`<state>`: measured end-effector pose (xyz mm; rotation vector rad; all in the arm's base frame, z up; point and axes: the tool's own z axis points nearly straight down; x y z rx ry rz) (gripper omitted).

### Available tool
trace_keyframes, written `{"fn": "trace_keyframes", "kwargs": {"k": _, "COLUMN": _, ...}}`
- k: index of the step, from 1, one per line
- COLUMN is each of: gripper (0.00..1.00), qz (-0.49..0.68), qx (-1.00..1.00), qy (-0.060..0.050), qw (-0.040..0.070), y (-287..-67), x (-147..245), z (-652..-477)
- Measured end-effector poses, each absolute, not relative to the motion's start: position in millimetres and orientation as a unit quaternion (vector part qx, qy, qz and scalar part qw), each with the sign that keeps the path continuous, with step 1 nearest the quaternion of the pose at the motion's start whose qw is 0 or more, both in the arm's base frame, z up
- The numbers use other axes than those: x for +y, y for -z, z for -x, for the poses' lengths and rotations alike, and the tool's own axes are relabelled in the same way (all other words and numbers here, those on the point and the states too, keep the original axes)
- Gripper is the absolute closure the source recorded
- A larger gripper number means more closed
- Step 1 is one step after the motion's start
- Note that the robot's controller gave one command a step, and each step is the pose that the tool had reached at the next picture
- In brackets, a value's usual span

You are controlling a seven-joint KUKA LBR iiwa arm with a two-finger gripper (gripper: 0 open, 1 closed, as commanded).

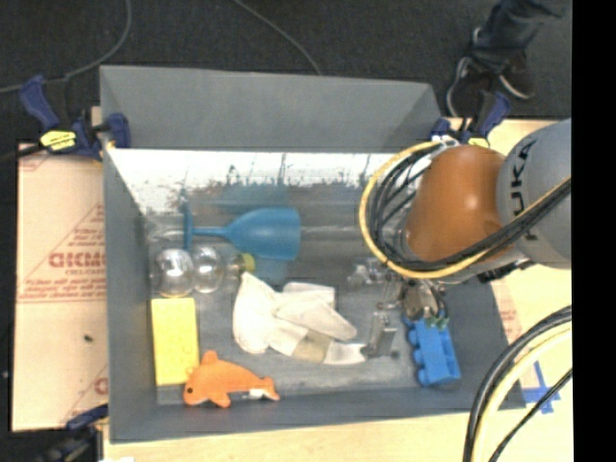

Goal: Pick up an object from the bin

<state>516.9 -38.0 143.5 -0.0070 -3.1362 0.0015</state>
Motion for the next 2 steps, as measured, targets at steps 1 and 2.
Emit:
{"fn": "trace_keyframes", "kwargs": {"k": 1, "gripper": 0.00, "qz": 0.002, "qx": -1.000, "qy": -0.001, "qw": -0.001, "y": -148, "x": -38, "z": -518.7}}
{"fn": "trace_keyframes", "kwargs": {"k": 2, "gripper": 0.00, "qz": 0.005, "qx": -1.000, "qy": 0.001, "qw": 0.003, "y": -83, "x": 53, "z": -492.3}}
